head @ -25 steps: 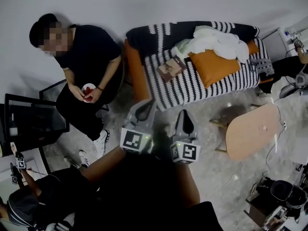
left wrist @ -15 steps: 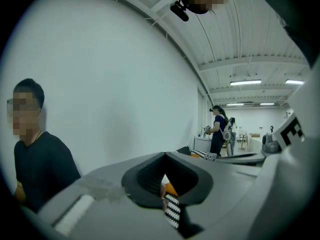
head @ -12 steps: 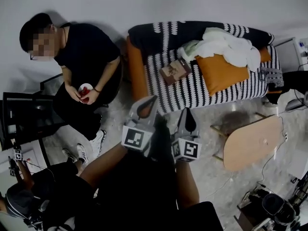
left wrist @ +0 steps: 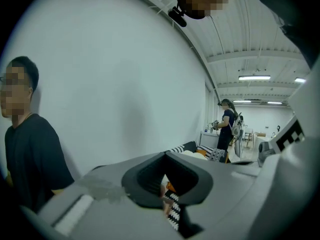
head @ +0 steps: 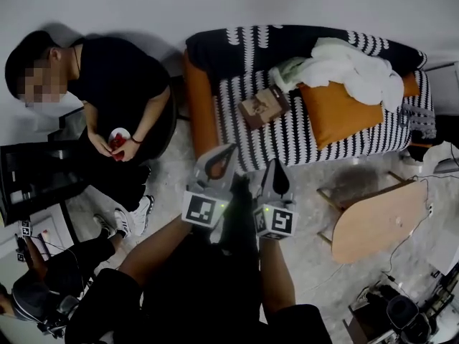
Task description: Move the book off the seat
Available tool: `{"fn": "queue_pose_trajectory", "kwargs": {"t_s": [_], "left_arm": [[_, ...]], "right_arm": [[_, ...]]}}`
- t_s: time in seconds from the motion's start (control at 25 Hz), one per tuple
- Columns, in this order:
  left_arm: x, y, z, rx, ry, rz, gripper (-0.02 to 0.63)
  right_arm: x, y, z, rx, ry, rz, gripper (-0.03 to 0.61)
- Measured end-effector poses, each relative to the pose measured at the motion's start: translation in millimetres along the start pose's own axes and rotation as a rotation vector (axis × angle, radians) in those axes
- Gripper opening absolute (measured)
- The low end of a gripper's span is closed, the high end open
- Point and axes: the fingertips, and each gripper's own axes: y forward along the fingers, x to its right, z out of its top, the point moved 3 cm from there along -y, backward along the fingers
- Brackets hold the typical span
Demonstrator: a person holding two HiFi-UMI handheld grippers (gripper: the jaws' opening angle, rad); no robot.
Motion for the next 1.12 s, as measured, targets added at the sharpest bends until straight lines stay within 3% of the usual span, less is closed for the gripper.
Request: {"fn": "queue_pose_trajectory", "kwargs": {"t_s": [0.84, 1.12], "left_arm": [[-46, 77, -142, -0.104, -0.067, 0.068, 0.006], [-54, 90, -181, -0.11, -0.059, 0.058, 0.006]], "right_arm": [[65, 114, -164, -0.174, 0.217, 0.027, 0.011], [91, 148, -235, -0.23, 0.365, 0.016, 0.067]]}}
